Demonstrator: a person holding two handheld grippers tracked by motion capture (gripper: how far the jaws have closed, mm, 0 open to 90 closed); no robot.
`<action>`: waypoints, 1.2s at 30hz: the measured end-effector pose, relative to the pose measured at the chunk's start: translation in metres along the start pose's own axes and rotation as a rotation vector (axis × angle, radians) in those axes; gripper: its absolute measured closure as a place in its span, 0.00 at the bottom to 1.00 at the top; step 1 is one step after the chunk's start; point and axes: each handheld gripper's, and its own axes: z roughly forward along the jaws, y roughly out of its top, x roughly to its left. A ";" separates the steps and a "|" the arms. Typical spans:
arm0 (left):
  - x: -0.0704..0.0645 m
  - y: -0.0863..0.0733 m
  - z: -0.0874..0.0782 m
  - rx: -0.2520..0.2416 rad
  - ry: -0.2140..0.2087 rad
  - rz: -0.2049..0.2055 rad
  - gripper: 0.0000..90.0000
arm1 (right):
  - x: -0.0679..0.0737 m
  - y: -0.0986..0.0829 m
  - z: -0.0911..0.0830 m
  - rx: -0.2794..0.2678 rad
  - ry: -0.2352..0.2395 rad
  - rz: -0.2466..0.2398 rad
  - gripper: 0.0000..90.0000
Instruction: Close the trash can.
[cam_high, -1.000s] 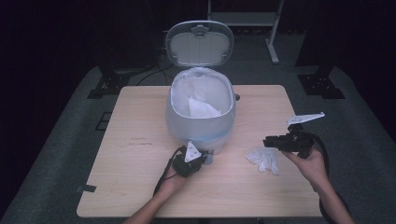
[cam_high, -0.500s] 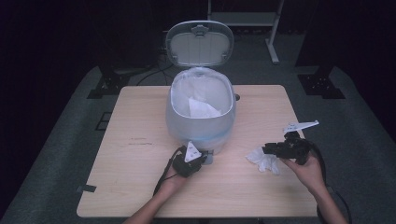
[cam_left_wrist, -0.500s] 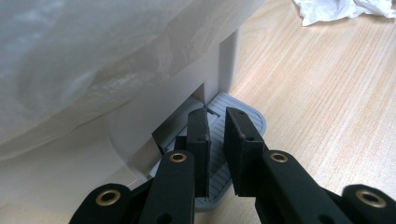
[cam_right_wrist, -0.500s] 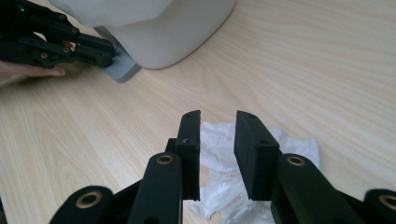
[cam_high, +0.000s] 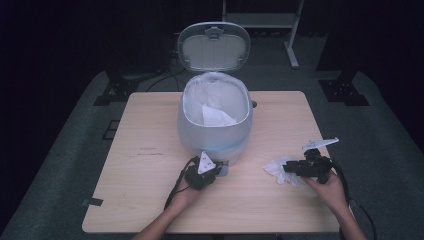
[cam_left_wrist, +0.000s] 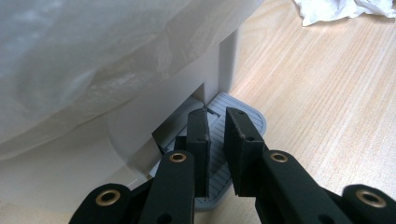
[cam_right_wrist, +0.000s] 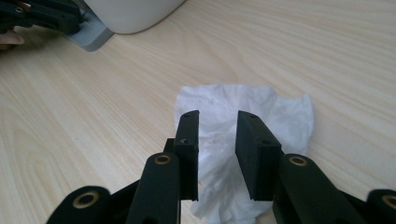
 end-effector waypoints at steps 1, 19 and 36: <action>0.000 0.000 0.000 0.000 0.000 0.000 0.89 | -0.001 -0.002 0.000 0.002 -0.003 0.005 0.77; 0.000 0.000 0.000 0.001 -0.001 -0.002 0.88 | -0.003 -0.018 0.019 0.060 -0.045 -0.004 0.80; 0.000 0.000 0.000 0.001 -0.001 -0.002 0.88 | -0.001 -0.019 0.019 0.054 -0.084 -0.014 0.97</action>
